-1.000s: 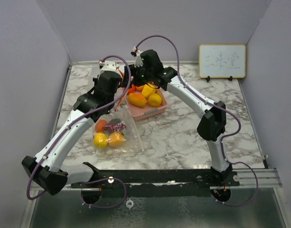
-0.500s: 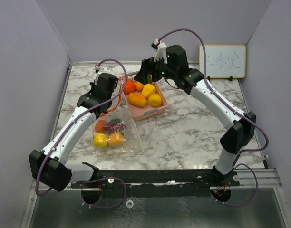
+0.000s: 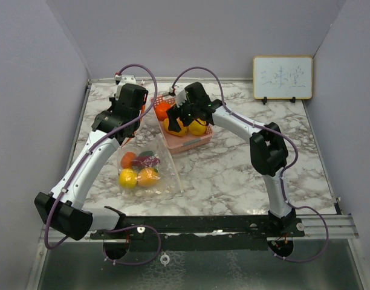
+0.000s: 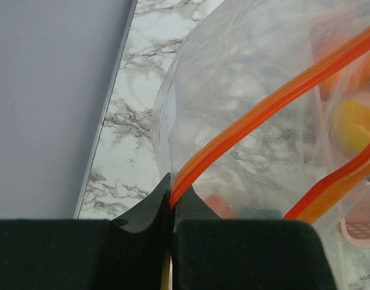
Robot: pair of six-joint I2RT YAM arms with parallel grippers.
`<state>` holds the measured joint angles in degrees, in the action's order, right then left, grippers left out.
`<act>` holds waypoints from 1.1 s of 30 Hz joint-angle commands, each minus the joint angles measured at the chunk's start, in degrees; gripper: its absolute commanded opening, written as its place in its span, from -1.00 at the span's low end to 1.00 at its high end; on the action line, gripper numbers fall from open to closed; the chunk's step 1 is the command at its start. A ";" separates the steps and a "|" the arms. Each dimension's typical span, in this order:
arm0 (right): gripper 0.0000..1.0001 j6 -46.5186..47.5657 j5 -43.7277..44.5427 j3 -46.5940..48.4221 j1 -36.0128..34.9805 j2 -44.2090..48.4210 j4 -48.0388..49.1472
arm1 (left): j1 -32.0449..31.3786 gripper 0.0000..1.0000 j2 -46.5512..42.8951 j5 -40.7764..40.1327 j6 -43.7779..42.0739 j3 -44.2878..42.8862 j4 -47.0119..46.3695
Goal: Place the food in the zip-top bag and seal the zipper
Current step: Pick up the fake fruit from the bin.
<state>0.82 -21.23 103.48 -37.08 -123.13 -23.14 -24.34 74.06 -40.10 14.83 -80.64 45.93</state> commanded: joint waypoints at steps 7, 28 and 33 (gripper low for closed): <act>0.61 3.21 4.16 5.62 -0.95 -7.87 2.01 | 0.77 -1.00 2.23 2.42 2.99 -3.28 4.56; -0.43 -2.10 16.05 4.60 -1.37 -4.18 -0.21 | 1.31 -1.00 3.56 5.98 2.91 -2.40 2.46; -0.44 -5.36 12.23 2.56 -0.91 5.53 0.61 | 1.31 -1.00 3.70 10.30 5.26 1.60 -1.89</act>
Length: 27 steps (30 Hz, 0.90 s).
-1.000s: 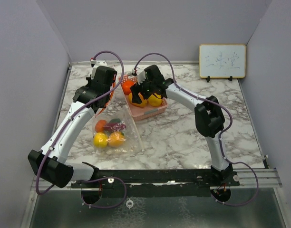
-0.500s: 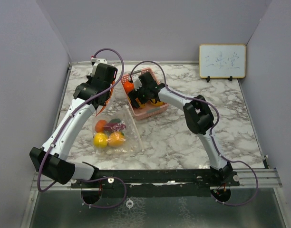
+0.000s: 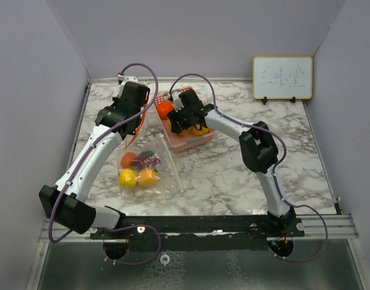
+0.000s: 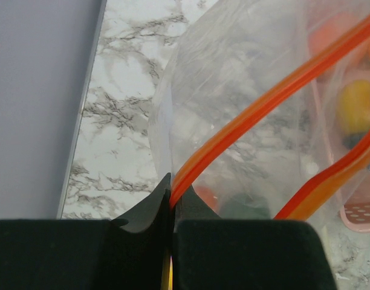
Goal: Place the food in the zip-top bag and seal the zipper
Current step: Pick up the fake fruit from the bin, then place the fake fruit in the zipper food storage bag.
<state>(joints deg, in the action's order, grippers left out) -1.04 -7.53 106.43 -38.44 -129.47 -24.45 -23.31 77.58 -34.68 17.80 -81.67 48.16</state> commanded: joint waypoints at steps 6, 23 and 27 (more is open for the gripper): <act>-0.45 -13.50 -12.87 -7.74 0.82 21.98 8.85 | 0.45 -1.00 0.70 9.65 3.84 4.59 -10.58; -0.53 -31.34 -30.03 -12.28 0.82 24.92 23.82 | 0.85 -1.00 1.80 22.36 13.41 13.12 -28.61; -0.56 -35.35 -31.09 -11.70 0.83 21.70 26.70 | 1.14 -1.00 0.73 25.53 16.45 13.19 -29.03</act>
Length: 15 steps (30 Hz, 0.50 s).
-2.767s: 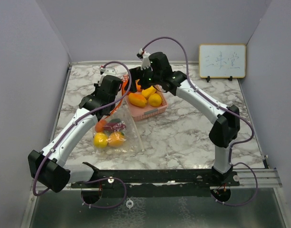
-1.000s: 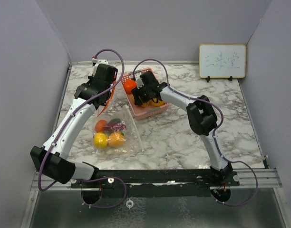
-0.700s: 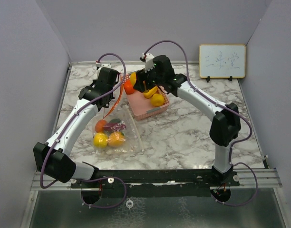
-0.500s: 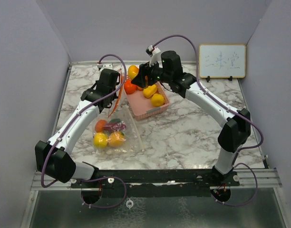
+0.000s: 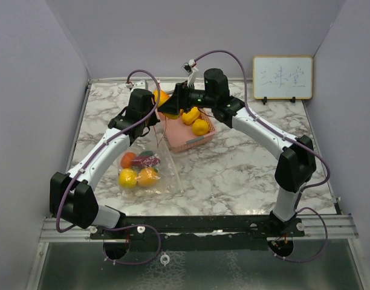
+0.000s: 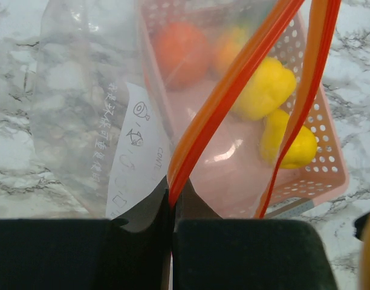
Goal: Place the food in the zip-top bag and seal the zipper
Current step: Place the fake fruit in the zipper food storage bag.
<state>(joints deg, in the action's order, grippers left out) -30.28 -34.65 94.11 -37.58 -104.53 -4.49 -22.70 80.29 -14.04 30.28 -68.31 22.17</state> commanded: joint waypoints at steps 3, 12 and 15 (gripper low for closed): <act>-0.56 -8.93 -2.92 -0.45 -0.02 -5.14 9.31 | 0.66 -1.00 -3.48 7.26 6.51 0.19 -3.58; -0.60 -3.66 8.09 -0.07 -0.03 -7.13 -1.53 | 2.82 -1.00 -9.76 8.86 10.84 -1.11 -0.50; -0.60 -0.97 10.21 2.99 -0.03 -8.14 -6.13 | 3.03 -1.00 -10.13 10.12 11.11 -0.85 -1.39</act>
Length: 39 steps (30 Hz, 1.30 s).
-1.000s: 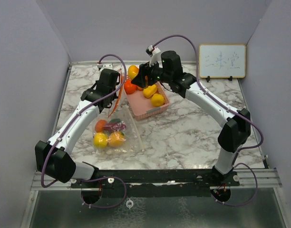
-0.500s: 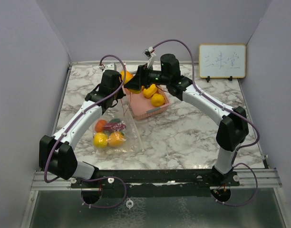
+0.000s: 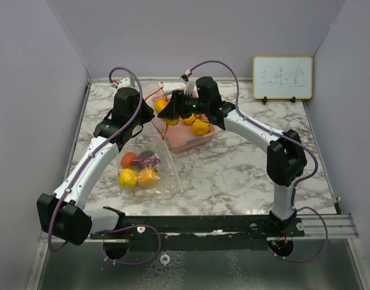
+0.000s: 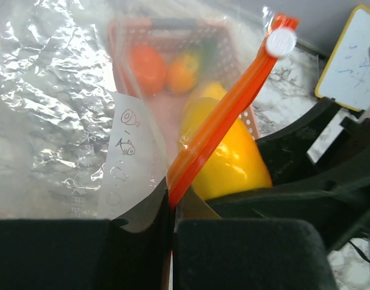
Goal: Place the food in the zip-top bag and seal the zipper
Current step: Place the fake fruit in the zipper food storage bag.
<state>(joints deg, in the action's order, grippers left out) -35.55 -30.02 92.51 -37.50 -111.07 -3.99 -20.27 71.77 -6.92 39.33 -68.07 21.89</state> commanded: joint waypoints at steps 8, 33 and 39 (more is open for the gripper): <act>-0.30 5.67 7.73 18.10 -1.21 -6.98 -17.05 | 0.72 -1.00 0.70 10.18 4.06 1.49 -7.46; 1.00 16.14 32.67 16.45 -1.87 4.33 -27.90 | 1.26 -1.00 -0.94 2.73 3.50 3.38 -1.16; 0.93 19.28 39.13 22.86 -0.73 -6.30 -38.37 | 1.29 -1.00 -1.39 3.61 3.30 4.04 -2.95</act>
<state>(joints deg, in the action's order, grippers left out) -20.53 0.93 114.02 -38.83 -109.16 -33.56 -19.18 72.23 -2.44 43.51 -64.36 20.62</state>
